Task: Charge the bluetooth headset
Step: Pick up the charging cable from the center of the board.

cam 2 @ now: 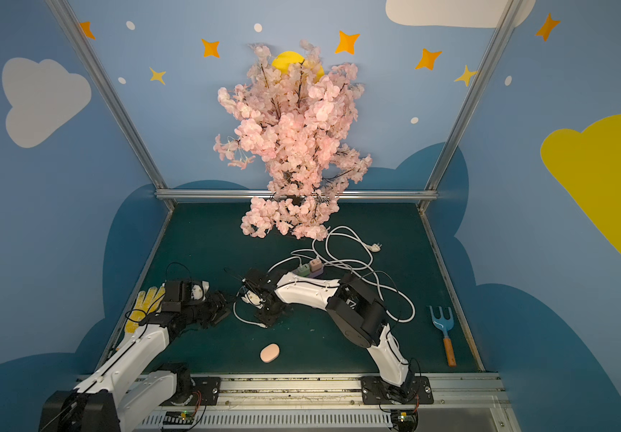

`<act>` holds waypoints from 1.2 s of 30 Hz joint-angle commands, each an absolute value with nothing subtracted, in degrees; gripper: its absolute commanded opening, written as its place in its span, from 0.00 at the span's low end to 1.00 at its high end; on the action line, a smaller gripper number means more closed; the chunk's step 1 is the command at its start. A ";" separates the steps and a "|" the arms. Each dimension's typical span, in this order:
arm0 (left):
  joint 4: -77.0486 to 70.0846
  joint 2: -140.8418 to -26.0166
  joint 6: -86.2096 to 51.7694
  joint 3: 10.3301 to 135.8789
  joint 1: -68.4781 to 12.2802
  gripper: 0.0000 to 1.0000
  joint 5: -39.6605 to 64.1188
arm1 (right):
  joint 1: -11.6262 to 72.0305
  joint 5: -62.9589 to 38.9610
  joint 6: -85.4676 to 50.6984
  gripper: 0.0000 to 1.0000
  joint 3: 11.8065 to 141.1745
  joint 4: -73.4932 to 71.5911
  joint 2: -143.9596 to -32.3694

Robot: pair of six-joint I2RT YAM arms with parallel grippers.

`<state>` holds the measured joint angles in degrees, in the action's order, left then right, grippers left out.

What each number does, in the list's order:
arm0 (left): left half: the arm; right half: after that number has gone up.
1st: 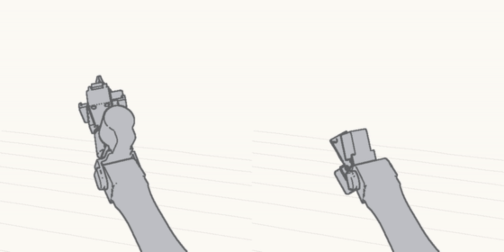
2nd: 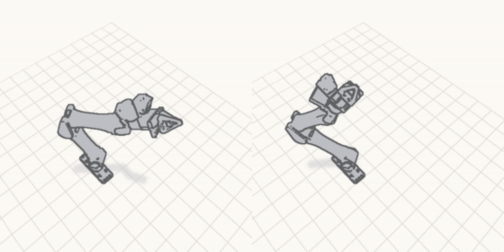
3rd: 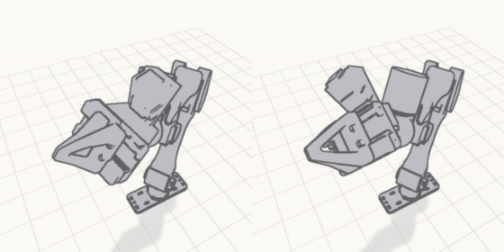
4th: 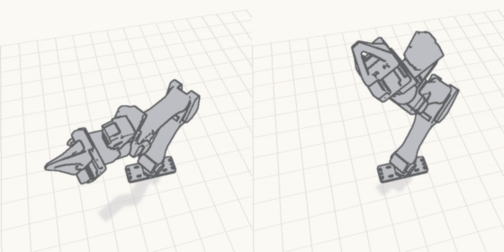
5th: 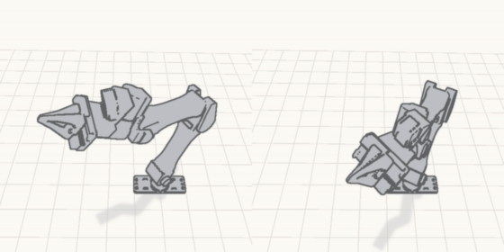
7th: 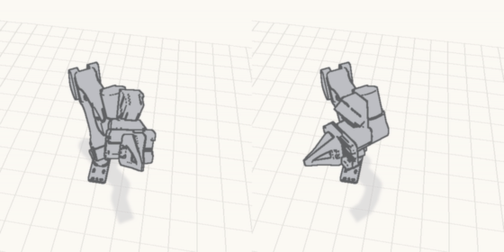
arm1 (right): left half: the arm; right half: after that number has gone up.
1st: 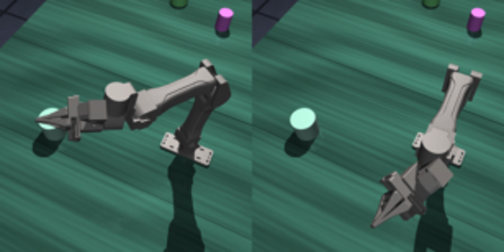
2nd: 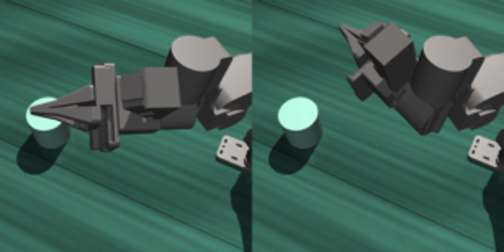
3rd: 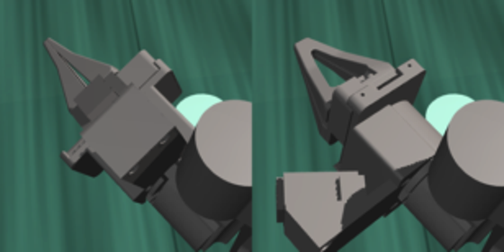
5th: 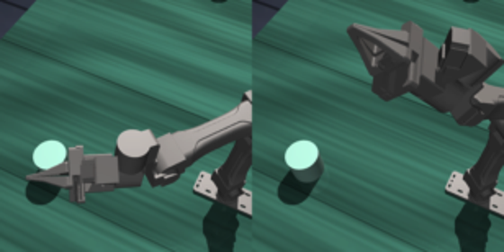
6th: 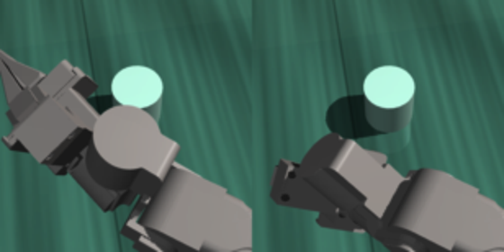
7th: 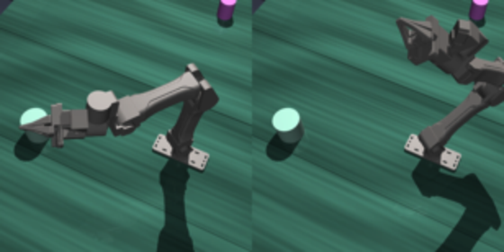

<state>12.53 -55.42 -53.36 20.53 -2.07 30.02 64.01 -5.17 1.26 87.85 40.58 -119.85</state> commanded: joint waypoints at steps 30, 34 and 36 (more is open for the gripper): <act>11.50 -53.44 -54.84 18.52 -2.39 0.59 29.24 | 69.28 0.57 -2.71 0.16 94.60 45.56 -127.00; 12.55 -52.58 -54.87 18.62 -2.43 0.59 29.09 | 69.27 -1.10 -3.24 0.06 95.61 45.62 -128.66; 13.58 -51.84 -54.71 18.56 -2.38 0.59 29.01 | 69.24 -2.67 -3.24 0.05 96.00 45.44 -128.93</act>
